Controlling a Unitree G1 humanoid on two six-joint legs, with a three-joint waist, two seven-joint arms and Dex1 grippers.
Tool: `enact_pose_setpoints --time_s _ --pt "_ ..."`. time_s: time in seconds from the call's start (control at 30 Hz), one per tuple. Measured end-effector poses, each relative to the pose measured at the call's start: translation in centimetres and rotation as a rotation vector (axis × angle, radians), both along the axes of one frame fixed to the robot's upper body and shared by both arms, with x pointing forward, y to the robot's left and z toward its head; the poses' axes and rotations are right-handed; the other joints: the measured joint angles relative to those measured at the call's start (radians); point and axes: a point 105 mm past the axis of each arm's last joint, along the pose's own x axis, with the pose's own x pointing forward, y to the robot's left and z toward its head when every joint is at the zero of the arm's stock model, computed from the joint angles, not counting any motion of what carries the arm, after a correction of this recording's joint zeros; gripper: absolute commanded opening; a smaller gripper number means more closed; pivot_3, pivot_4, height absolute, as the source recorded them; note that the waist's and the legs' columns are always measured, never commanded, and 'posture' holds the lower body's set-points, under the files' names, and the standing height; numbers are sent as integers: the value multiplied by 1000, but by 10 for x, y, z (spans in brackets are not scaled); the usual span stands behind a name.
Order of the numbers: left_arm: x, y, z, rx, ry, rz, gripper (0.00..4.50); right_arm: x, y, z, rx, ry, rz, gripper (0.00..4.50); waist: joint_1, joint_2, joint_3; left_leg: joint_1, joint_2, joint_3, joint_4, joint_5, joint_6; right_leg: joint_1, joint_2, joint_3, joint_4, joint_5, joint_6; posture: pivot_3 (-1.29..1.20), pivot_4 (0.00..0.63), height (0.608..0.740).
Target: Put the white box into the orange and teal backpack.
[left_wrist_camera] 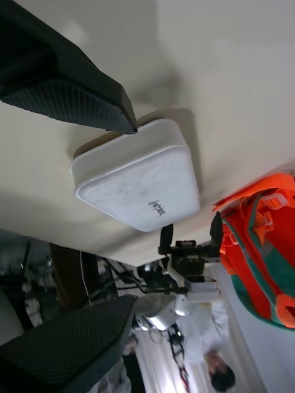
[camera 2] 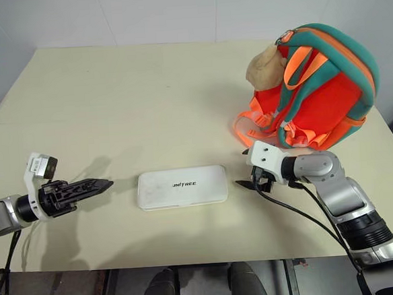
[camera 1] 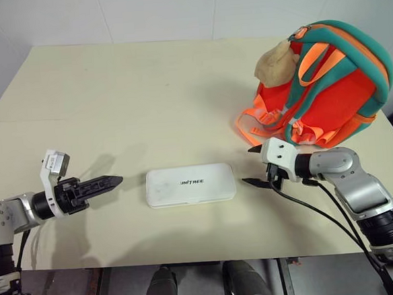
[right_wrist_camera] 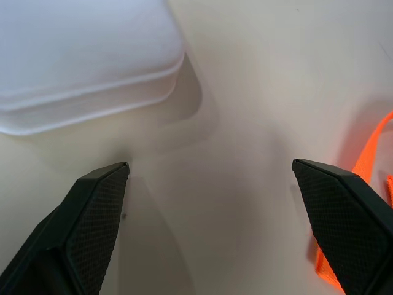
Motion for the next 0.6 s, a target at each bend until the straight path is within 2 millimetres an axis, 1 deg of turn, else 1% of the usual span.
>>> enact_pose_setpoints --time_s 0.13,0.4,0.53,0.6 --pt "2 -1 -6 -30 38 2 4477 0 0 0 1 0 1 4500 1 0 0 0 0 0 0 0 0 0 0 0 0 0 0 0 150 740" --pt "6 -15 -16 -63 112 -75 4477 -3 2 -3 3 7 7 4500 3 0 0 0 0 0 0 0 0 0 0 0 0 0 0 0 150 740" --pt "12 -18 -12 -85 109 -105 4477 -6 2 -5 3 12 11 4500 4 0 0 0 0 0 0 0 0 0 0 0 0 0 0 0 150 740" --pt "15 -21 -13 -88 117 -119 4477 -6 3 -4 4 9 14 4500 4 0 0 0 0 0 0 0 0 0 0 0 0 0 0 0 150 740"
